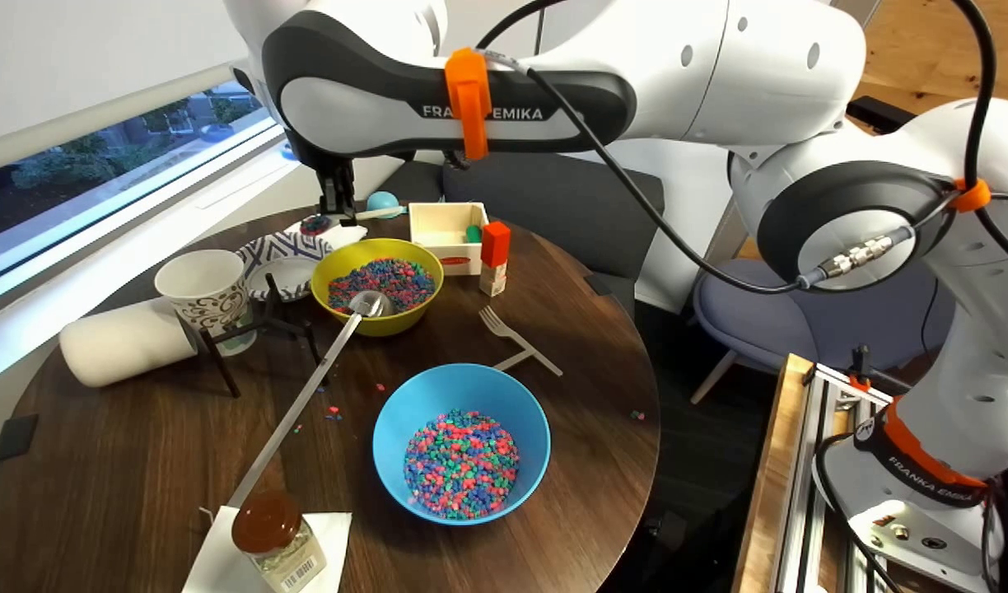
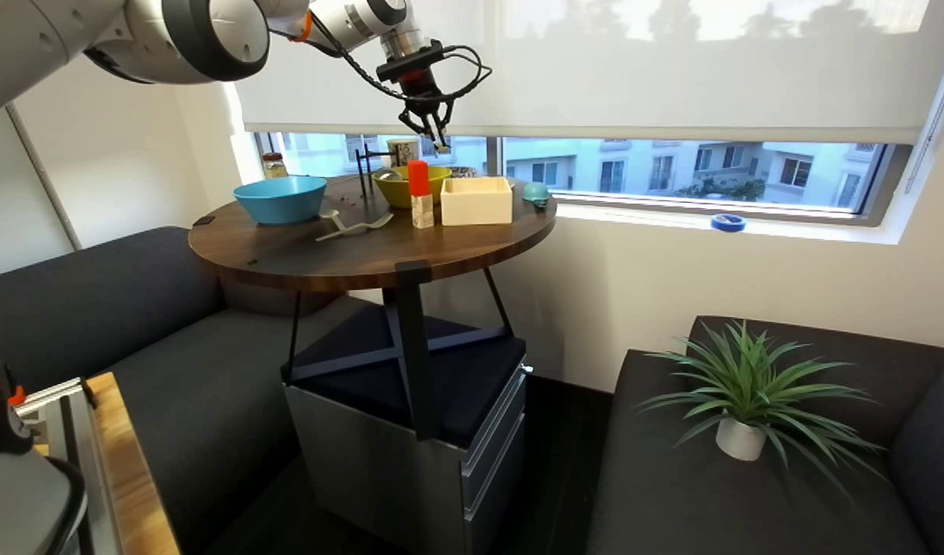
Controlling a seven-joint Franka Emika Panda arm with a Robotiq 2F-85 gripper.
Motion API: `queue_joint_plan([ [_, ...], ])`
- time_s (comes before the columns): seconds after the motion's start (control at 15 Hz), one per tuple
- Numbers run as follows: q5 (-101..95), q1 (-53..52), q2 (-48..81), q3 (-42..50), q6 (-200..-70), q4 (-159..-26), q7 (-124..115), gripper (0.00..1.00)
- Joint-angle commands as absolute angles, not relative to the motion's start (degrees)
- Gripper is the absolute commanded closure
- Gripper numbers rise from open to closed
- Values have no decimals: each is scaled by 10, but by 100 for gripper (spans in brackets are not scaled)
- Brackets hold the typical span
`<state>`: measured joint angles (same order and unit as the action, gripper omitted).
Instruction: Use the spoon to collect some content from the yellow bowl and put the content on the white plate
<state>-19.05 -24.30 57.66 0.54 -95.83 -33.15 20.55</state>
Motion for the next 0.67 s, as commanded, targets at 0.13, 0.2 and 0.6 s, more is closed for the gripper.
queue_joint_plan([
  [0.13,-225,-267,594,36,-917,-308,205,96],
  [0.2,-230,-271,597,40,-915,-307,207,96],
  [0.6,-291,-306,620,74,-933,-298,229,96],
])
